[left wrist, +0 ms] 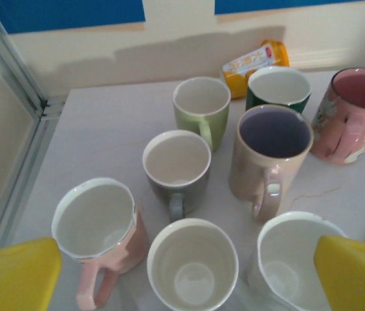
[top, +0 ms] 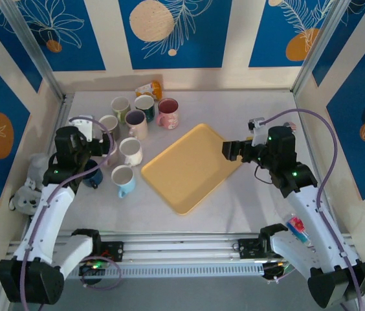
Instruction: Turn the mug right side up
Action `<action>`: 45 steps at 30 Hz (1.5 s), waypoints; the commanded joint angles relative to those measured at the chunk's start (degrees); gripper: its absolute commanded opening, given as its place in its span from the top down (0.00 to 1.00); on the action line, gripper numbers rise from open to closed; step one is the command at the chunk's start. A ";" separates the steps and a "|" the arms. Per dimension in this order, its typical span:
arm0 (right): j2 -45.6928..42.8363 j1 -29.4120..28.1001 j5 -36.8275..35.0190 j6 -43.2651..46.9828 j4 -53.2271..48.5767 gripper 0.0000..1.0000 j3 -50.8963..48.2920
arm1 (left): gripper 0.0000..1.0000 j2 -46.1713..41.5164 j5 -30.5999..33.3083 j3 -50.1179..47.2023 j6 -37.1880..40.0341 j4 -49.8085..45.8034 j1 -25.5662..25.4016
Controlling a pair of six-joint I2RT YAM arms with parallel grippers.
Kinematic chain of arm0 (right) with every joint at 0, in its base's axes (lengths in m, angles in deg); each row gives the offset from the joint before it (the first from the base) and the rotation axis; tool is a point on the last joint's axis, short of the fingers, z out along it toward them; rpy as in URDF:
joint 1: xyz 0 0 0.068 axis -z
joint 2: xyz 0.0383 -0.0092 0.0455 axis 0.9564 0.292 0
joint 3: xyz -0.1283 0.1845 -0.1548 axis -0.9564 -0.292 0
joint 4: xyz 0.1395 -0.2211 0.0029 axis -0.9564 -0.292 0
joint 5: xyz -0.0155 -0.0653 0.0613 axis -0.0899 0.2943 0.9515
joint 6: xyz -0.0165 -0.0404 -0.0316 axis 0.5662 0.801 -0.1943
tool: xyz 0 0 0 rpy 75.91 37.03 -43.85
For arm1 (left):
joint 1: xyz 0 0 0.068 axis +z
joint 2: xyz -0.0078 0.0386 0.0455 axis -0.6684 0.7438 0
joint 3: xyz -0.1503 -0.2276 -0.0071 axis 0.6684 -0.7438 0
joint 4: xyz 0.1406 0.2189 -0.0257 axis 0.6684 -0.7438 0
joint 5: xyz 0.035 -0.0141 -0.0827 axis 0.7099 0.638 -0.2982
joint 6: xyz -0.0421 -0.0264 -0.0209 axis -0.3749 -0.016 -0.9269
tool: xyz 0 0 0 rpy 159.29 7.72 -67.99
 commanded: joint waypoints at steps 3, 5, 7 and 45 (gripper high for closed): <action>-0.52 3.20 2.62 6.33 4.79 0.01 -2.14 | 0.00 2.83 -6.51 -4.57 1.19 13.73 2.46; -0.02 4.57 3.39 6.43 6.48 0.01 -2.88 | 0.00 3.54 -7.31 -5.75 1.03 16.14 2.50; 0.73 6.07 4.72 6.39 7.31 0.01 -3.40 | 0.00 3.85 -7.53 -6.95 0.64 18.10 2.52; 17.66 9.85 -3.89 12.06 49.98 0.00 -27.02 | 0.00 24.11 -9.73 -23.61 -0.99 52.33 2.97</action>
